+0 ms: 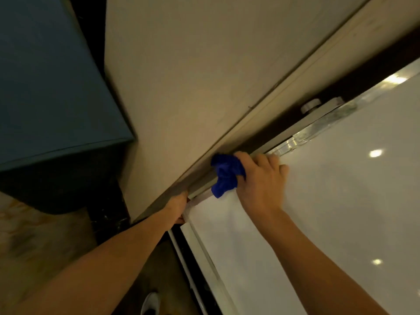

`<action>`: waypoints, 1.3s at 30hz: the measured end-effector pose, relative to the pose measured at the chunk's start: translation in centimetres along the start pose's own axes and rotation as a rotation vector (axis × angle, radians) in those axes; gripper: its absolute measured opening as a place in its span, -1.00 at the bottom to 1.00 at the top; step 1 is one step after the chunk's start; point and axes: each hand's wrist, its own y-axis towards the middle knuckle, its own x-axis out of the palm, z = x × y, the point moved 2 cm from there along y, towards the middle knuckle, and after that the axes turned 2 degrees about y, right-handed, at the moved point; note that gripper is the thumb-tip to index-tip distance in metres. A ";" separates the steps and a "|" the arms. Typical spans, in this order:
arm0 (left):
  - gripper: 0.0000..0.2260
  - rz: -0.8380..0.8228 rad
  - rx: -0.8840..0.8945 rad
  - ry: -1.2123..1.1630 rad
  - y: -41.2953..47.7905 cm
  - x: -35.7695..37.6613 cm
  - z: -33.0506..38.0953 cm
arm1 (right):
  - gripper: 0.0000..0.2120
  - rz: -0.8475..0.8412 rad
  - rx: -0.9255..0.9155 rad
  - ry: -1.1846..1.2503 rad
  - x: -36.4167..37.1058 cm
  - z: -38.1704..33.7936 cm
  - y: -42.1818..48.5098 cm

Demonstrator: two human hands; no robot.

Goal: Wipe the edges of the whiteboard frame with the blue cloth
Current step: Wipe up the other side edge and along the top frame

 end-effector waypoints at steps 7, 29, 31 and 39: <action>-0.61 0.046 0.443 0.624 -1.2 2.0 1.6 | -0.53 -0.262 -0.402 -0.206 3.2 -2.4 -1.6; -0.44 -0.080 0.129 -0.014 -2.3 0.0 2.4 | -0.36 -0.216 -0.319 -0.382 2.5 0.1 -2.0; -0.42 -0.133 0.129 -0.045 -2.2 0.3 2.4 | -0.28 -0.262 -0.246 -0.332 2.8 -0.6 -2.4; -0.41 -0.202 0.112 -0.035 -2.1 1.2 2.8 | -0.16 -0.432 -0.437 -0.380 5.8 -3.3 -4.9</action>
